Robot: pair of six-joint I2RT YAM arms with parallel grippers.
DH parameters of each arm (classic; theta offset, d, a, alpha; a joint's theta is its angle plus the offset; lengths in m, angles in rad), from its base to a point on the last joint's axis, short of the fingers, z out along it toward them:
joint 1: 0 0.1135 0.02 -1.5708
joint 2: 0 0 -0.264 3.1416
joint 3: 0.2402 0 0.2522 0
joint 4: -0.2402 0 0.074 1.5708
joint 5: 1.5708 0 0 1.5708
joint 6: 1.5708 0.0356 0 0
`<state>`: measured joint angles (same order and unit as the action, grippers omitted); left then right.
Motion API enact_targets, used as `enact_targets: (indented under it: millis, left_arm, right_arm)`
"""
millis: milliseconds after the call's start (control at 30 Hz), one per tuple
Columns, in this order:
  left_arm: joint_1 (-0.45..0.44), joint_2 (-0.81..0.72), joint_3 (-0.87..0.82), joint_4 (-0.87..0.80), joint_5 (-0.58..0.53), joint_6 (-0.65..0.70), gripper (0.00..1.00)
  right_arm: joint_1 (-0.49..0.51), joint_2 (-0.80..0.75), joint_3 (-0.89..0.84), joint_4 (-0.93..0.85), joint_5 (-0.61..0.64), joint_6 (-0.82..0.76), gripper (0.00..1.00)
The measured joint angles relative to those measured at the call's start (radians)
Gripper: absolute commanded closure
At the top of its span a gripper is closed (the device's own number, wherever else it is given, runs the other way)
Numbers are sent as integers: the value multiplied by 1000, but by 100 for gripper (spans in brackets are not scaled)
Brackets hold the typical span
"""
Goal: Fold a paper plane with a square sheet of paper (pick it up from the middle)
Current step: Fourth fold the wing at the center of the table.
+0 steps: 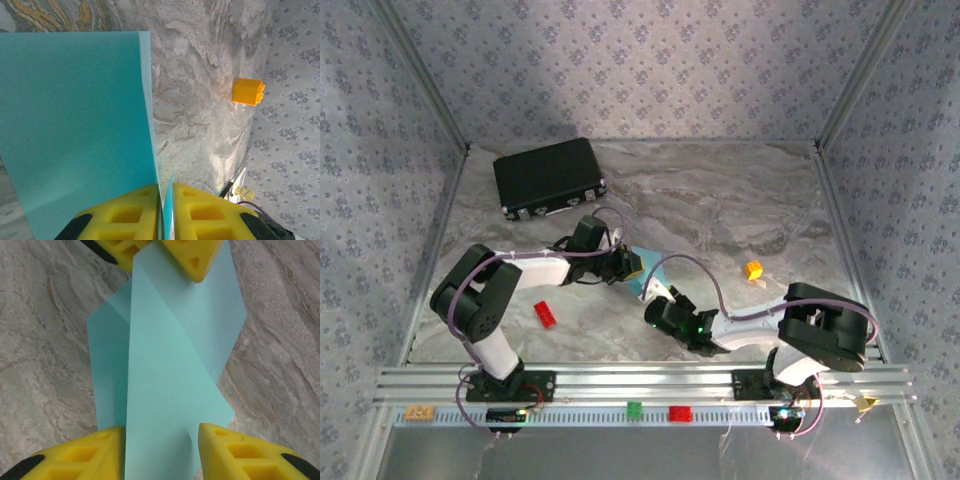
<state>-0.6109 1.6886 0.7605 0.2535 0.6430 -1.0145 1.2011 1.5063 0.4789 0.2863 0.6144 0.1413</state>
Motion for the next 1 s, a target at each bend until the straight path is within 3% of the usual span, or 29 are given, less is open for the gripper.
enact_targets:
  millis: [267,567,1000]
  left_arm:
    - [0,0,0,0,0,0,88]
    - [0,0,0,0,0,0,89]
    - [0,0,0,-11,0,0,90]
  right_arm:
    - [0,0,0,23,7,0,65]
    - [0,29,0,37,19,1,61]
    - [2,43,0,64,45,8,72]
